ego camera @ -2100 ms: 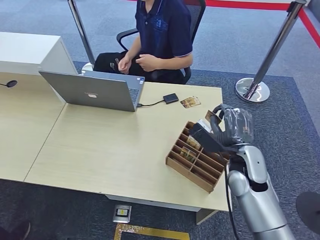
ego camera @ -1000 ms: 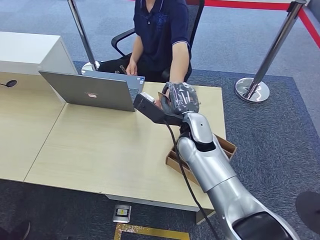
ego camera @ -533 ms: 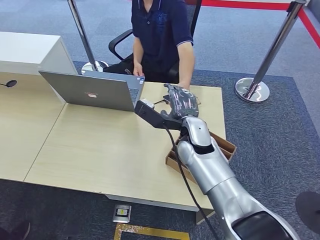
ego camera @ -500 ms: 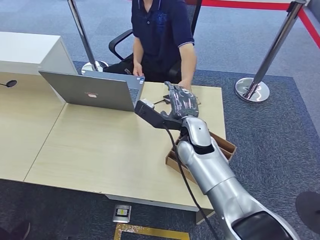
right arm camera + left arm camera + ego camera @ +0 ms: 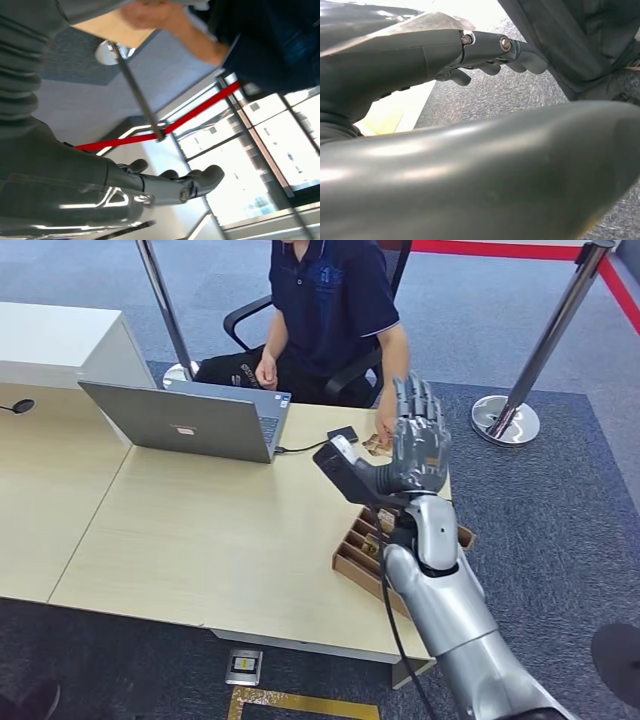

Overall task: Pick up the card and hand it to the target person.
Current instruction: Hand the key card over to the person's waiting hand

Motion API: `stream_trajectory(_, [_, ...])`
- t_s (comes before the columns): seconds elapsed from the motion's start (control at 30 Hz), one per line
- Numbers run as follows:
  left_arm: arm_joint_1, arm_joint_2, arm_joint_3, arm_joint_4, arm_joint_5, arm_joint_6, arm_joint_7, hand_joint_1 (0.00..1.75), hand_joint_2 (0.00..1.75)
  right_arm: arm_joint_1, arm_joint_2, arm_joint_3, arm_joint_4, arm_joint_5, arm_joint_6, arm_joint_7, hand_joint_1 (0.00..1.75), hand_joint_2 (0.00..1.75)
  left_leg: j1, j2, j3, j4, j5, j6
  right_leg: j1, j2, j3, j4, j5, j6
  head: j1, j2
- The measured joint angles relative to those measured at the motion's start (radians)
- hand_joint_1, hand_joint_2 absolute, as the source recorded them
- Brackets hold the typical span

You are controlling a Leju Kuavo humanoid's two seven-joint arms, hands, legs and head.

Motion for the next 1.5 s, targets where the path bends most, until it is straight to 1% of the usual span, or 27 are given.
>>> stream_trajectory(0.13, [0.001, -0.002, 0.0, 0.0, 0.002, 0.001, 0.0, 0.0, 0.0, 0.123, -0.057, -0.06, -0.19, 0.023, -0.02, 0.002, 0.0, 0.0, 0.0, 0.0, 0.0, 0.0, -0.001, 0.0, 0.0, 0.0, -0.001, -0.001, 0.0, 0.0, -0.001, 0.0])
stream_trajectory(0.23, [0.003, -0.004, 0.002, 0.0, 0.011, 0.002, -0.001, 0.0, 0.0, 0.261, -0.09, -0.131, -0.359, 0.049, -0.127, 0.004, 0.0, 0.0, 0.0, -0.004, 0.0, 0.001, -0.001, 0.001, 0.0, -0.001, 0.002, -0.003, -0.002, 0.003, -0.002, 0.0])
stream_trajectory(0.27, [0.006, -0.004, 0.002, 0.0, 0.013, 0.002, -0.001, 0.0, 0.0, 0.324, -0.093, -0.175, -0.433, 0.044, -0.162, -0.019, 0.0, 0.0, 0.001, -0.005, 0.0, 0.0, -0.001, 0.001, 0.0, -0.002, 0.002, -0.003, -0.002, 0.003, -0.001, 0.0])
stream_trajectory(0.3, [0.009, -0.005, 0.002, 0.0, 0.014, 0.002, -0.002, 0.0, 0.0, 0.388, -0.089, -0.235, -0.513, 0.023, -0.183, -0.068, 0.0, 0.0, 0.001, -0.006, 0.0, 0.0, -0.002, 0.001, 0.0, -0.002, 0.002, -0.003, -0.002, 0.003, 0.0, 0.0])
stream_trajectory(0.33, [0.011, -0.006, 0.003, 0.0, 0.014, 0.002, -0.002, 0.0, 0.0, 0.45, -0.075, -0.305, -0.591, -0.019, -0.191, -0.147, 0.0, 0.0, 0.0, -0.006, 0.0, 0.0, -0.002, 0.001, 0.0, -0.002, 0.002, -0.003, -0.002, 0.003, -0.001, 0.0])
stream_trajectory(0.4, [0.012, -0.008, 0.004, 0.0, 0.014, 0.002, -0.002, 0.0, 0.0, 0.566, -0.028, -0.468, -0.738, -0.157, -0.197, -0.34, 0.0, 0.0, 0.0, -0.005, -0.001, 0.0, -0.003, 0.001, 0.0, -0.002, 0.001, -0.003, -0.003, 0.003, -0.001, 0.0])
stream_trajectory(0.43, [0.012, -0.009, 0.004, 0.0, 0.014, 0.002, -0.002, 0.0, 0.0, 0.615, -0.003, -0.551, -0.798, -0.243, -0.197, -0.42, 0.0, 0.0, 0.0, -0.005, -0.001, 0.0, -0.004, 0.001, 0.0, -0.002, 0.001, -0.003, -0.003, 0.003, -0.001, 0.0])
stream_trajectory(0.47, [0.012, -0.011, 0.005, 0.0, 0.014, 0.002, -0.002, 0.0, 0.0, 0.659, 0.019, -0.629, -0.847, -0.326, -0.193, -0.469, 0.0, 0.0, 0.0, -0.005, 0.0, 0.0, -0.004, 0.001, 0.0, -0.002, 0.001, -0.003, -0.003, 0.003, 0.0, 0.0])
stream_trajectory(0.5, [0.013, -0.012, 0.006, 0.0, 0.015, 0.002, -0.002, 0.0, 0.0, 0.7, 0.039, -0.705, -0.889, -0.402, -0.183, -0.497, 0.0, 0.0, 0.0, -0.005, 0.0, 0.0, -0.005, 0.001, 0.0, -0.002, 0.001, -0.003, -0.004, 0.003, 0.0, 0.0])
stream_trajectory(0.57, [0.012, -0.014, 0.007, 0.0, 0.017, 0.002, -0.002, 0.0, 0.0, 0.764, 0.069, -0.831, -0.944, -0.499, -0.15, -0.514, 0.0, 0.0, 0.0, -0.003, 0.0, -0.001, -0.005, 0.001, 0.0, -0.002, 0.001, -0.003, -0.004, 0.003, 0.0, 0.0])
stream_trajectory(0.67, [0.011, -0.017, 0.007, 0.0, 0.017, 0.002, -0.001, 0.0, 0.0, 0.81, 0.097, -0.968, -0.984, -0.53, -0.09, -0.499, 0.0, 0.0, 0.0, -0.002, 0.002, 0.0, -0.005, 0.002, 0.0, -0.002, 0.002, -0.003, -0.003, 0.003, 0.0, 0.0])
stream_trajectory(0.73, [0.01, -0.018, 0.007, 0.0, 0.015, 0.001, -0.002, 0.0, 0.0, 0.813, 0.108, -1.05, -0.981, -0.515, -0.021, -0.451, 0.0, 0.0, 0.0, -0.003, 0.003, 0.0, -0.005, 0.002, 0.0, -0.002, 0.003, -0.004, -0.003, 0.003, -0.001, 0.0])
stream_trajectory(0.8, [0.01, -0.019, 0.007, 0.0, 0.013, 0.0, -0.003, 0.0, 0.0, 0.796, 0.107, -1.163, -0.925, -0.492, 0.07, -0.419, 0.0, 0.0, 0.0, -0.003, 0.003, 0.0, -0.004, 0.002, 0.0, -0.002, 0.004, -0.004, -0.003, 0.003, 0.0, 0.0])
stream_trajectory(0.83, [0.01, -0.02, 0.007, 0.0, 0.013, 0.0, -0.003, 0.0, 0.0, 0.781, 0.102, -1.229, -0.877, -0.482, 0.105, -0.424, 0.0, 0.0, 0.0, -0.003, 0.003, 0.0, -0.004, 0.003, -0.001, -0.002, 0.005, -0.004, -0.003, 0.004, 0.0, 0.0])
stream_trajectory(0.9, [0.011, -0.02, 0.007, 0.0, 0.013, 0.0, -0.005, 0.0, 0.0, 0.753, 0.092, -1.355, -0.776, -0.467, 0.141, -0.457, 0.0, 0.0, 0.0, -0.003, 0.003, 0.0, -0.004, 0.003, -0.002, -0.002, 0.006, -0.004, -0.002, 0.004, 0.0, 0.0])
stream_trajectory(0.93, [0.011, -0.02, 0.007, 0.0, 0.015, 0.0, -0.005, 0.0, 0.0, 0.742, 0.087, -1.404, -0.732, -0.449, 0.156, -0.46, 0.0, 0.0, -0.001, -0.003, 0.003, 0.0, -0.004, 0.003, -0.002, -0.002, 0.006, -0.004, -0.002, 0.004, 0.0, 0.0])
stream_trajectory(0.97, [0.01, -0.02, 0.008, 0.0, 0.016, 0.0, -0.005, 0.0, 0.0, 0.73, 0.081, -1.445, -0.686, -0.417, 0.173, -0.443, 0.0, 0.0, -0.001, -0.003, 0.004, 0.0, -0.004, 0.003, -0.002, -0.002, 0.006, -0.004, -0.002, 0.004, -0.001, 0.0])
stream_trajectory(1.0, [0.009, -0.02, 0.008, 0.0, 0.019, 0.0, -0.005, 0.0, 0.0, 0.714, 0.07, -1.482, -0.625, -0.372, 0.182, -0.407, 0.0, 0.0, -0.001, -0.002, 0.004, 0.0, -0.004, 0.003, -0.001, -0.002, 0.006, -0.004, -0.002, 0.004, -0.001, 0.0])
stream_trajectory(1.03, [0.008, -0.021, 0.008, 0.0, 0.024, 0.001, -0.006, 0.0, 0.0, 0.692, 0.053, -1.516, -0.542, -0.317, 0.181, -0.348, 0.0, 0.0, 0.0, -0.002, 0.004, 0.0, -0.004, 0.003, -0.001, -0.002, 0.006, -0.004, -0.002, 0.004, -0.001, 0.0])
stream_trajectory(1.07, [0.007, -0.021, 0.01, 0.0, 0.029, 0.002, -0.009, 0.0, 0.0, 0.668, 0.032, -1.549, -0.437, -0.259, 0.171, -0.271, 0.0, 0.0, 0.0, -0.002, 0.004, 0.0, -0.004, 0.003, 0.0, -0.002, 0.006, -0.004, -0.002, 0.004, 0.0, 0.0])
stream_trajectory(1.13, [0.006, -0.021, 0.016, 0.0, 0.042, 0.004, -0.017, 0.0, 0.0, 0.623, -0.013, -1.597, -0.203, -0.163, 0.145, -0.119, 0.0, 0.0, 0.0, -0.001, 0.004, 0.0, -0.004, 0.003, 0.0, -0.002, 0.006, -0.005, -0.003, 0.004, 0.002, 0.0])
stream_trajectory(1.17, [0.006, -0.021, 0.02, 0.0, 0.048, 0.005, -0.021, 0.0, 0.0, 0.607, -0.031, -1.612, -0.093, -0.133, 0.136, -0.068, 0.0, 0.0, 0.0, -0.001, 0.004, 0.0, -0.004, 0.003, 0.0, -0.002, 0.006, -0.005, -0.002, 0.004, 0.002, 0.0])
stream_trajectory(1.2, [0.005, -0.021, 0.023, 0.0, 0.051, 0.004, -0.024, 0.0, 0.0, 0.595, -0.043, -1.623, 0.003, -0.115, 0.128, -0.04, 0.0, 0.0, 0.0, -0.001, 0.005, 0.0, -0.004, 0.003, -0.001, -0.002, 0.006, -0.004, -0.002, 0.004, 0.003, 0.0])
stream_trajectory(1.3, [0.003, -0.021, 0.03, 0.0, 0.057, 0.004, -0.03, 0.0, 0.0, 0.565, -0.063, -1.645, 0.221, -0.098, 0.118, -0.01, 0.0, 0.0, 0.0, -0.001, 0.005, 0.0, -0.004, 0.003, 0.0, -0.002, 0.005, -0.003, -0.003, 0.003, 0.002, 0.0])
stream_trajectory(1.37, [0.003, -0.021, 0.033, 0.0, 0.057, 0.004, -0.033, 0.0, 0.0, 0.549, -0.076, -1.653, 0.318, -0.093, 0.126, 0.009, 0.0, 0.0, 0.0, -0.001, 0.005, 0.0, -0.004, 0.002, 0.0, -0.002, 0.005, -0.003, -0.003, 0.003, 0.0, 0.0])
stream_trajectory(1.43, [0.003, -0.021, 0.035, 0.0, 0.057, 0.004, -0.038, 0.0, 0.0, 0.538, -0.082, -1.658, 0.388, -0.086, 0.168, 0.058, 0.0, 0.0, 0.0, -0.001, 0.005, -0.001, -0.004, 0.002, 0.0, -0.002, 0.005, -0.003, -0.003, 0.003, 0.0, 0.0])
stream_trajectory(1.5, [0.003, -0.021, 0.035, 0.0, 0.052, 0.003, -0.046, 0.0, 0.87, 0.531, -0.076, -1.659, 0.44, -0.075, 0.226, 0.112, 0.0, 0.0, 0.0, -0.001, 0.005, -0.001, -0.004, 0.002, 0.0, -0.002, 0.006, -0.003, -0.003, 0.003, 0.0, 0.0])
